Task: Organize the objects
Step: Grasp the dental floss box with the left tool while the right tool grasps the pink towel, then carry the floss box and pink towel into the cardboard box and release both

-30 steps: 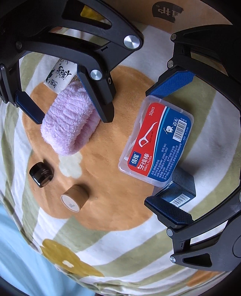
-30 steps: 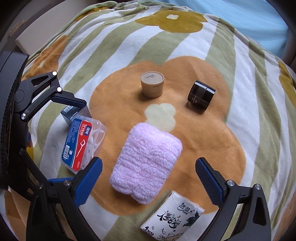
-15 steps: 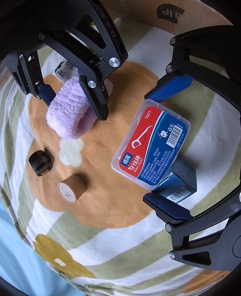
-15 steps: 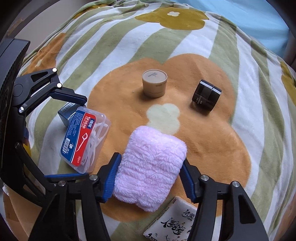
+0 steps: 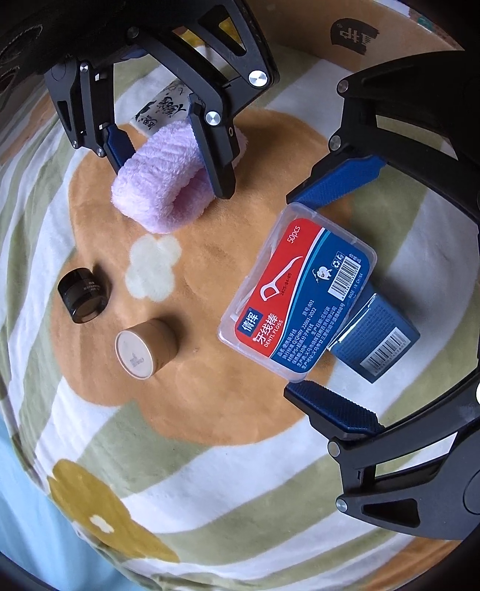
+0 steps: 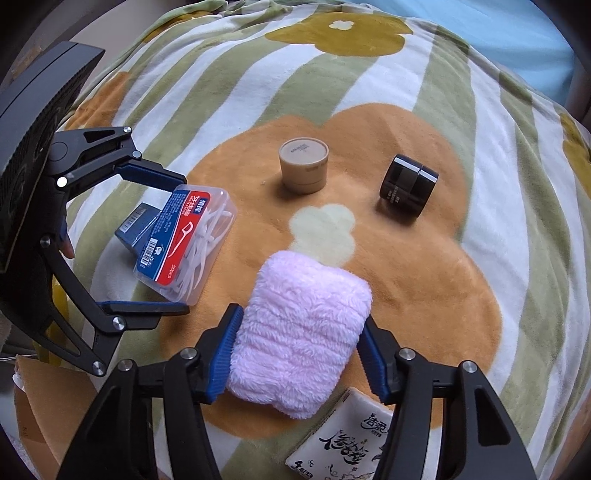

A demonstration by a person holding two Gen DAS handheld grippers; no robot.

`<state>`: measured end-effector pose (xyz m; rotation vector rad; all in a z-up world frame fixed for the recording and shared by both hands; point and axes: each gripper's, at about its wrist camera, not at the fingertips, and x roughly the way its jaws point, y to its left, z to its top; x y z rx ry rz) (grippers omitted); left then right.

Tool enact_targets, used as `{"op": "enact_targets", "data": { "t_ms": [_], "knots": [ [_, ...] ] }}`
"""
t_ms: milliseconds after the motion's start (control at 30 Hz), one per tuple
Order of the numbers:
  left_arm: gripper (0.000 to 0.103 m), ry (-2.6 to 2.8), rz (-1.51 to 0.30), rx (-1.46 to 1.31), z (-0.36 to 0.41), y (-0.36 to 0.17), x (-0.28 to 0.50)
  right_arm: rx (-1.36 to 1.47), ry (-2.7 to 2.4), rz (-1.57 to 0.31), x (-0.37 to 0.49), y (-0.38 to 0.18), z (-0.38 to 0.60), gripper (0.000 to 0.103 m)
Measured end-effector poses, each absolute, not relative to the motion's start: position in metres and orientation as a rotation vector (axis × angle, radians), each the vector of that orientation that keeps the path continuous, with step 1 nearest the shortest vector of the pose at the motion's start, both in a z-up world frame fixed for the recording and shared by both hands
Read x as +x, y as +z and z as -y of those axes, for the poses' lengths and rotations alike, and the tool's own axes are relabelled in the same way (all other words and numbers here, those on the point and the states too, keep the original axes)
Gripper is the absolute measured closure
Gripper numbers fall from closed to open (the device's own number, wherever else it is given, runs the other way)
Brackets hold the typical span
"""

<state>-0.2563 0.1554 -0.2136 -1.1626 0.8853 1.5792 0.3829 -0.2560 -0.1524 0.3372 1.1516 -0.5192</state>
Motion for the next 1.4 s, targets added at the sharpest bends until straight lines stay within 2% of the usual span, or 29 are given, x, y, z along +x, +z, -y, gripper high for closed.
{"op": "enact_targets", "data": {
  "t_ms": [300,533,633,700,833,1133,1400],
  "knots": [
    [0.008,1.477,-0.987,-1.179,-0.169,-0.223,-0.265,0.364,-0.510,-1.149,0.382,-0.154,0.259,0.047],
    [0.007,1.465,-0.986,-1.165,-0.178,-0.226,-0.268,0.369,-0.506,-1.149,0.384,-0.155,0.258,0.047],
    [0.013,1.452,-0.976,-1.167,-0.178,-0.228,-0.268,0.370,-0.503,-1.153,0.385,-0.155,0.259,0.047],
    [0.013,1.462,-0.959,-1.174,-0.177,-0.226,-0.270,0.367,-0.504,-1.152,0.386,-0.155,0.257,0.047],
    [0.014,1.497,-0.942,-1.176,-0.175,-0.219,-0.274,0.364,-0.507,-1.148,0.389,-0.153,0.254,0.054],
    [0.014,1.611,-0.892,-1.160,-0.174,-0.166,-0.267,0.367,-0.519,-1.106,0.377,-0.125,0.249,0.057],
    [0.014,1.748,-0.847,-1.134,-0.142,-0.099,-0.217,0.322,-0.542,-1.045,0.343,-0.056,0.212,0.057]
  ]
}}
